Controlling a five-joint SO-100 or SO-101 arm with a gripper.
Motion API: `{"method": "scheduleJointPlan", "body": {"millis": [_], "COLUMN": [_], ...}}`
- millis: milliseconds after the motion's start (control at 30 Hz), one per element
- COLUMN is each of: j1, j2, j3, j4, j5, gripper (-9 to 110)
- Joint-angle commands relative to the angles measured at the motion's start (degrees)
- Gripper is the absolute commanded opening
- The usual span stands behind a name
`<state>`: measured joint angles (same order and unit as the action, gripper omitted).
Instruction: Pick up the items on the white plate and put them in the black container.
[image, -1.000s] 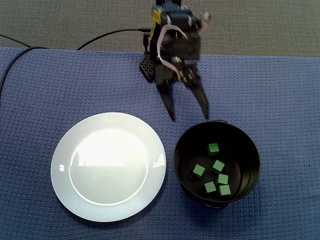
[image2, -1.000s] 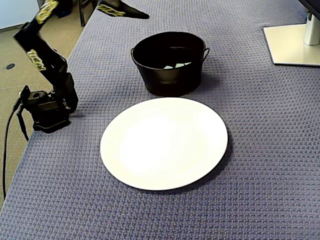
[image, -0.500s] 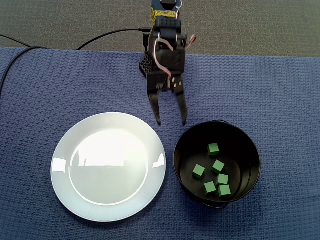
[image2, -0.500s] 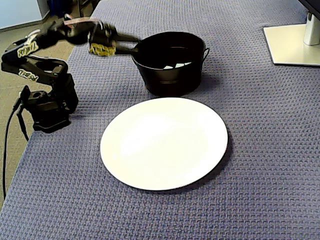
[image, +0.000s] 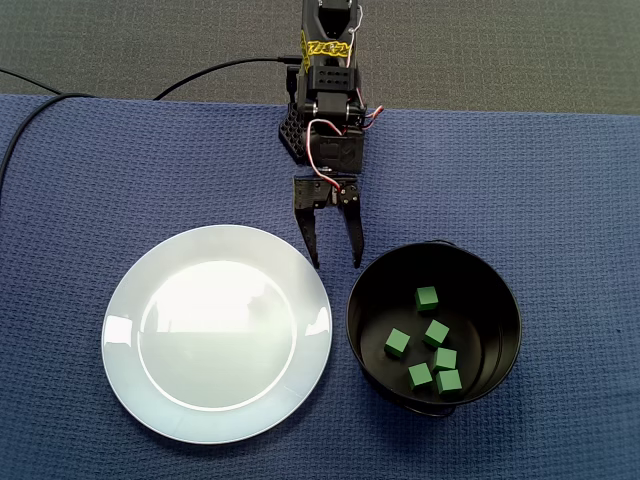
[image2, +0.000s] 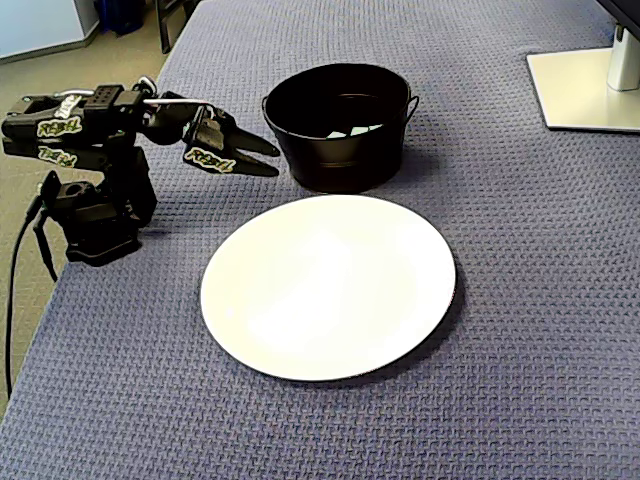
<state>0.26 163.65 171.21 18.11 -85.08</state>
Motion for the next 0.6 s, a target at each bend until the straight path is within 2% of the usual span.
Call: {"method": "scheduleJointPlan", "body": {"millis": [0, 400, 567], "j1": [2.11, 7.03, 1.41], "j2": [1.85, 7.82, 7.65], "j3": [0.35, 0.35, 0.35], "j4": [-1.93, 6.86, 7.56], "j5": [0.26, 5.01, 6.94], "gripper": [16, 17, 15]}}
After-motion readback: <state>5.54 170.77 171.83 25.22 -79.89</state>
